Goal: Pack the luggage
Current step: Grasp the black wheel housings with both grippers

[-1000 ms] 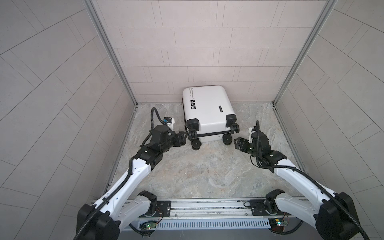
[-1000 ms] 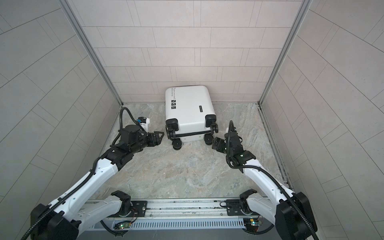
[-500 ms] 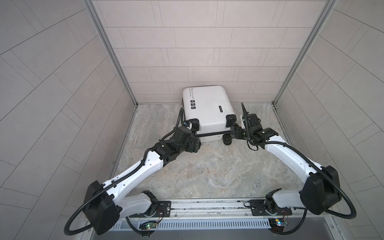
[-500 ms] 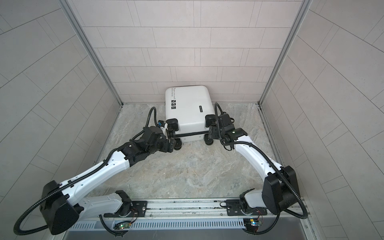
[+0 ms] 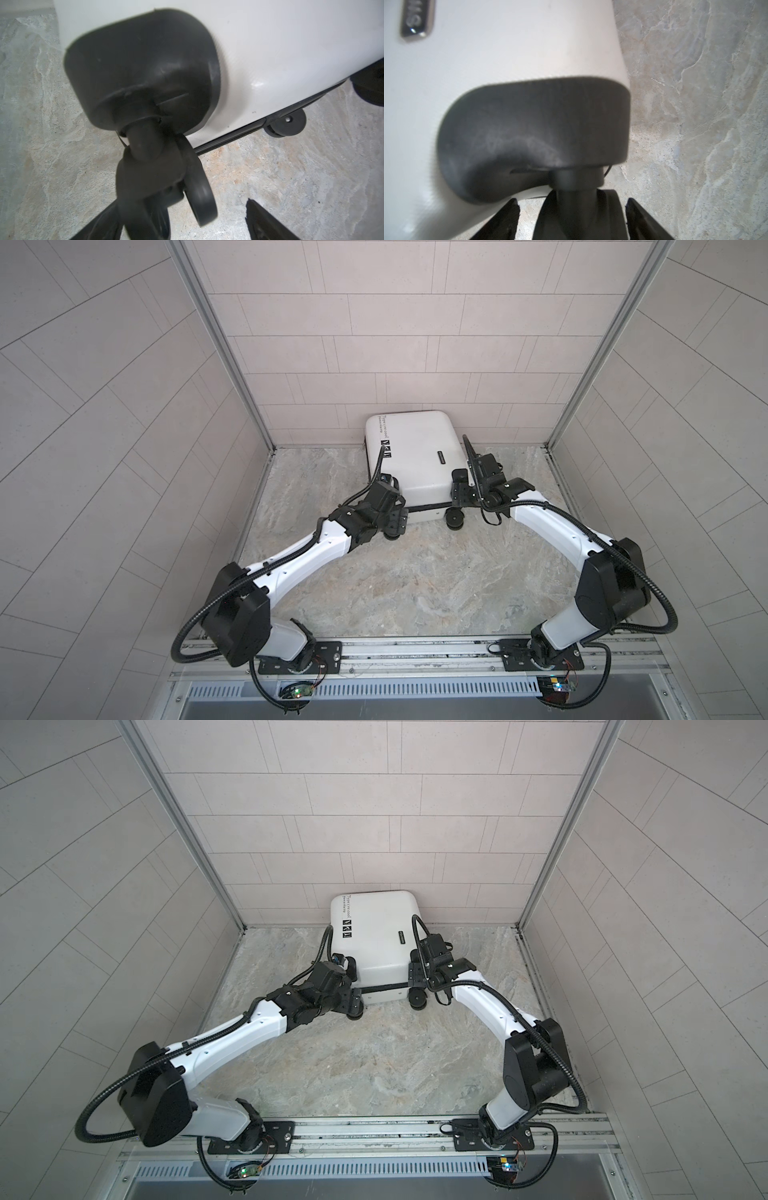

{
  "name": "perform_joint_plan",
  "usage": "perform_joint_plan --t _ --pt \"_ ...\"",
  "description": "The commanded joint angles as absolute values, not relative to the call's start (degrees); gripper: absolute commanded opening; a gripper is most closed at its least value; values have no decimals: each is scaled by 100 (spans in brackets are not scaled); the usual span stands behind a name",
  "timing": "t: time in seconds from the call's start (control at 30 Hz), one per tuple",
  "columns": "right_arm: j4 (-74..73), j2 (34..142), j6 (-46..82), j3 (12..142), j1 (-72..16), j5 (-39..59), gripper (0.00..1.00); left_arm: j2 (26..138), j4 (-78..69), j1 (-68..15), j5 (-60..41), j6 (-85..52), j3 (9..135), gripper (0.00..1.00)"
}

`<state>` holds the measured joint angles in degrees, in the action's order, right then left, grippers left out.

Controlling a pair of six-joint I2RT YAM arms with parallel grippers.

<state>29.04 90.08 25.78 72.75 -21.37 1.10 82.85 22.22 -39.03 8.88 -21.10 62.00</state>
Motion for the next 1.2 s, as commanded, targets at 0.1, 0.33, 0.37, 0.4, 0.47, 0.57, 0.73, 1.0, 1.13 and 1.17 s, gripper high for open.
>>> perform_joint_plan --t 0.1,0.33,0.37,0.4,0.47,0.57,0.73,1.0,1.13,1.17 --pt "2979 9140 2478 7461 -2162 38 71 8521 2135 -3908 1338 -2037 6485 87" --pt "2977 9145 2464 7488 -2159 45 51 8741 2197 -3916 1474 -1956 6631 74" --pt "2991 9141 2453 7488 -2161 44 48 8737 2197 -3910 1480 -1958 6627 69" --pt "3001 9132 2444 7488 -2162 37 44 8732 2195 -3911 1480 -1962 6615 65" --pt "3003 9076 2443 7439 -2160 20 36 8695 2198 -3909 1429 -1960 6613 52" --pt "2990 8930 2443 7345 -2163 5 26 8627 2227 -3910 1296 -1967 6574 30" --pt "3007 8571 2459 7115 -2155 0 15 8436 2294 -3920 1012 -2018 6471 10" --pt "3192 7932 2461 6720 -2151 -87 9 7884 2484 -4297 982 -2042 6296 2" --pt "3338 7554 2479 6563 -2144 -158 8 7560 2589 -4513 1000 -2111 6203 0" --pt "3361 7444 2519 6504 -2142 -167 7 7497 2642 -4563 1002 -2160 6196 0"
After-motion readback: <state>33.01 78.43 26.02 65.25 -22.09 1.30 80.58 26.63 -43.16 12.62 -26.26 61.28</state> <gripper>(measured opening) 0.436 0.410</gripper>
